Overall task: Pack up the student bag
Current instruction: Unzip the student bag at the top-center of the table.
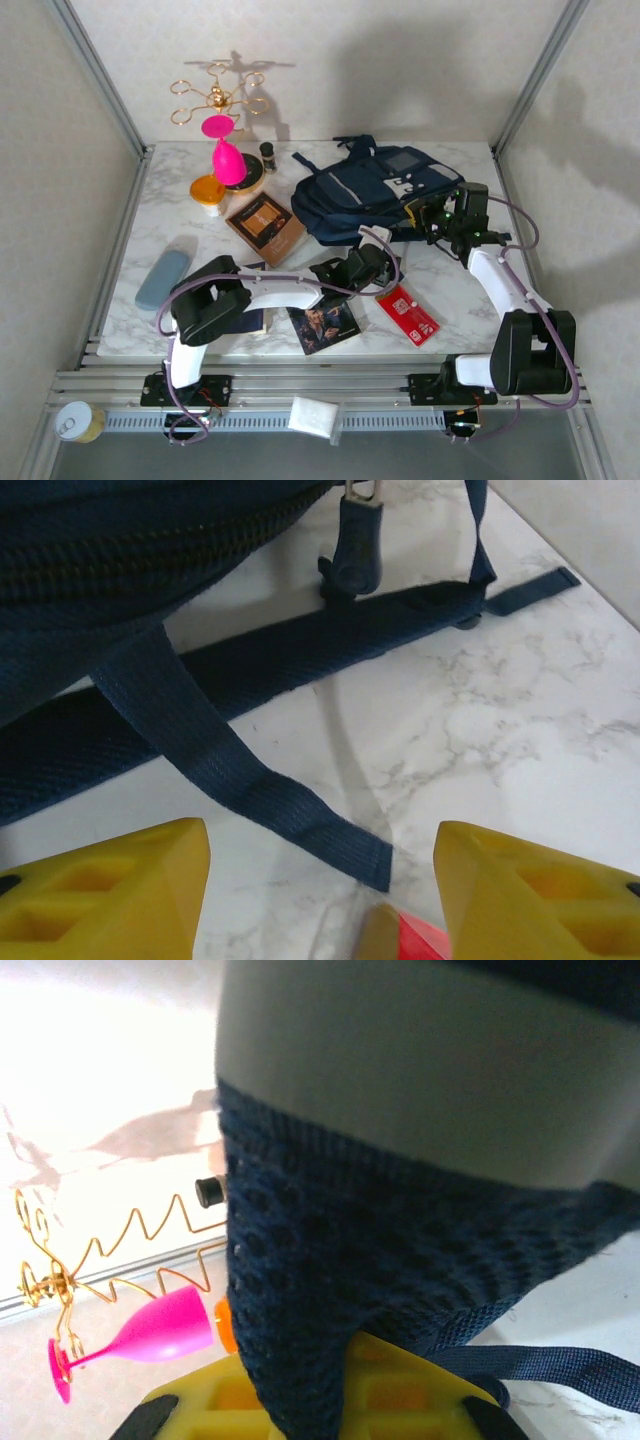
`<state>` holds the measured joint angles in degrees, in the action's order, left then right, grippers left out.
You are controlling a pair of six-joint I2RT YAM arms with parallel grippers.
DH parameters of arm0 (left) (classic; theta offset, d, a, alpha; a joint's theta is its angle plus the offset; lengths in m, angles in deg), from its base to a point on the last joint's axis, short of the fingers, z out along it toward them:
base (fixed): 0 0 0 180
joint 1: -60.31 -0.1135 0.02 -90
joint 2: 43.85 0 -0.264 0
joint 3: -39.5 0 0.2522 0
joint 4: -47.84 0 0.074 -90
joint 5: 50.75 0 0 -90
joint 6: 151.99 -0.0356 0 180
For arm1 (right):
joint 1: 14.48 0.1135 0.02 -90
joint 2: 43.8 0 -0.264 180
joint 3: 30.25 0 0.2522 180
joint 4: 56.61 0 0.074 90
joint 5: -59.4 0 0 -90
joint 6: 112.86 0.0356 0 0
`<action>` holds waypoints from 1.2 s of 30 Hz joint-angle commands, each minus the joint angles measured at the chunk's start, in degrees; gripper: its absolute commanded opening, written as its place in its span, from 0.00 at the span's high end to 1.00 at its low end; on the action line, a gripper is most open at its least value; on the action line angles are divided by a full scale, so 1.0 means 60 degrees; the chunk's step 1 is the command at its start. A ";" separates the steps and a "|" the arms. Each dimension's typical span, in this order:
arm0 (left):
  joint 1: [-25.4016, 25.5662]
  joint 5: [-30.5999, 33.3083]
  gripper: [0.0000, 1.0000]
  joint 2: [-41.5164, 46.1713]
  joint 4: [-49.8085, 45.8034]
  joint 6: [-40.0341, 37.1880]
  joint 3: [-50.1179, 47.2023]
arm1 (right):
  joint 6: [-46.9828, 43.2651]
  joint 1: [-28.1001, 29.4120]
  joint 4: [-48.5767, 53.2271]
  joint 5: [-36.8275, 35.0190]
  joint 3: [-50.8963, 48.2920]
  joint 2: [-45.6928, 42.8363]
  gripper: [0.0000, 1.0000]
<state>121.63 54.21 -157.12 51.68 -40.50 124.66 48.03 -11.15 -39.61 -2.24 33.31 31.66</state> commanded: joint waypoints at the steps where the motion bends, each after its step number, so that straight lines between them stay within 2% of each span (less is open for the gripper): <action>1: 0.0009 0.0816 0.41 -0.0321 0.1443 -0.0706 0.0032 | 0.0329 0.0144 -0.0753 0.0539 0.0050 -0.0522 1.00; 10: -0.0202 0.1214 0.45 -0.1182 0.2299 -0.0593 0.0822 | 0.0562 0.0170 -0.1005 0.0411 -0.0184 -0.0671 1.00; 13: -0.0376 0.0761 0.48 -0.1219 0.2957 -0.0442 0.0695 | 0.0562 0.0220 -0.1006 0.0268 -0.0199 -0.0739 1.00; 17: -0.0431 0.0269 0.49 -0.1345 0.3802 -0.0907 0.0707 | 0.0577 0.0331 -0.1023 0.0130 -0.0258 -0.0738 1.00; 20: -0.0539 0.0319 0.50 -0.1564 0.3929 -0.0900 0.0958 | 0.0592 0.0374 -0.1039 0.0117 -0.0273 -0.0707 1.00; 23: -0.0665 0.0094 0.57 -0.1691 0.4078 -0.0829 0.1161 | 0.0566 0.0384 -0.1035 -0.0010 -0.0300 -0.0733 1.00; 27: -0.0670 0.0099 0.60 -0.1744 0.4223 -0.1017 0.1349 | 0.0521 0.0389 -0.1029 -0.0080 -0.0360 -0.0715 1.00; 36: -0.0680 0.0306 0.85 -0.1592 0.4244 -0.0939 0.1071 | 0.0216 0.0344 -0.0851 -0.0245 -0.0129 -0.0579 1.00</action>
<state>118.04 55.37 -167.35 74.24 -45.87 130.84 50.98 -9.66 -42.21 -5.09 31.37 29.45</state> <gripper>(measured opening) 0.176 0.105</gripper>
